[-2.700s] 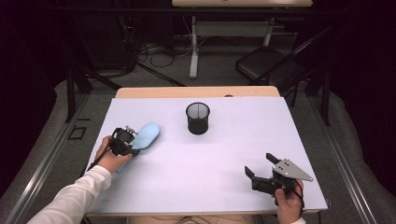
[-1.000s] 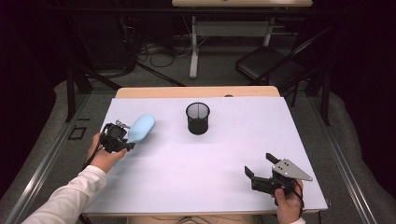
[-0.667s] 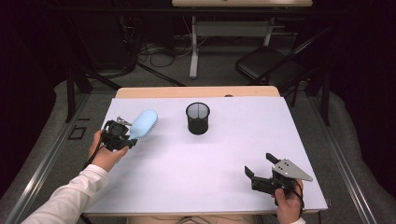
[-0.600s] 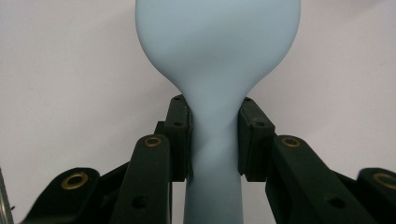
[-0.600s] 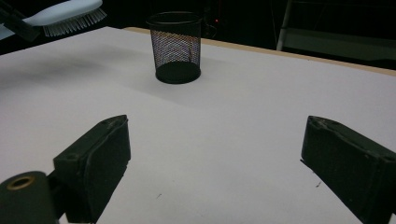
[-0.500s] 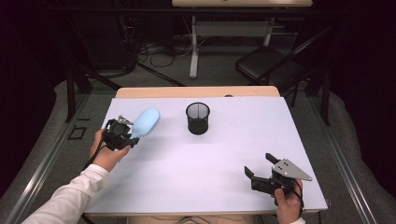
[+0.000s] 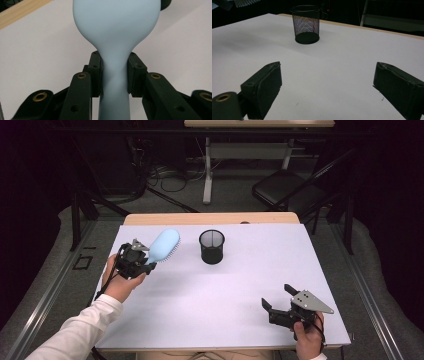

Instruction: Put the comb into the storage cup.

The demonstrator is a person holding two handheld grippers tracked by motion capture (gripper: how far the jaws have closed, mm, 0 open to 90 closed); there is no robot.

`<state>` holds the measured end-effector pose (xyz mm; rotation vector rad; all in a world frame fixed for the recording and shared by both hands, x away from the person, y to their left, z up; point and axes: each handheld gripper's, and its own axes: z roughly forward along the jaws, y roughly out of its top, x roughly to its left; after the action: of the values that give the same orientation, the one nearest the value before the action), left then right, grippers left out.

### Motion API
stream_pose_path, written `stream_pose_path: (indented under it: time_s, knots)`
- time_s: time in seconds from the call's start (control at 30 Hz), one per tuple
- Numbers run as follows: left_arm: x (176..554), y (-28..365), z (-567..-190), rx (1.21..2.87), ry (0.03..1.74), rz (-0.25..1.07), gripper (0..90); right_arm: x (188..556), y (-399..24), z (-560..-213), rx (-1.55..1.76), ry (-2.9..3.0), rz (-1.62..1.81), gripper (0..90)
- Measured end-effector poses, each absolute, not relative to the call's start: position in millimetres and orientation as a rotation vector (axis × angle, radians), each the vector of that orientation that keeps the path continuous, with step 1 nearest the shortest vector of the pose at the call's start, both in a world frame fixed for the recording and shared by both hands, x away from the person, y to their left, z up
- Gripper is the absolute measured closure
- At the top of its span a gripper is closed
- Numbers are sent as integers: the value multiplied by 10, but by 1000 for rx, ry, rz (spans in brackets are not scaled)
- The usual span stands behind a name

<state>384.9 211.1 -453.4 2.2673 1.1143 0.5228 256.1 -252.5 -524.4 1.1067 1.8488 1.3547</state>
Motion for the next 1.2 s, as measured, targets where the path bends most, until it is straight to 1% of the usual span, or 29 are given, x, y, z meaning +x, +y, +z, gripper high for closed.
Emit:
stream_pose_path:
  time_s: [0.6, 1.0, 1.2]
  knots:
    - [3837, 1916, -4294, 2220, 1030, 626, 696, 2573, -2517, -5254, 1111, 1855, 1349, 78]
    - [3828, 1681, -4233, 2196, 957, 651, 696, 2577, -2508, -5258, 1111, 1864, 1341, 78]
    - [3827, 1583, -4221, 2170, 938, 641, 696, 2579, -2511, -5259, 1112, 1865, 1338, 78]
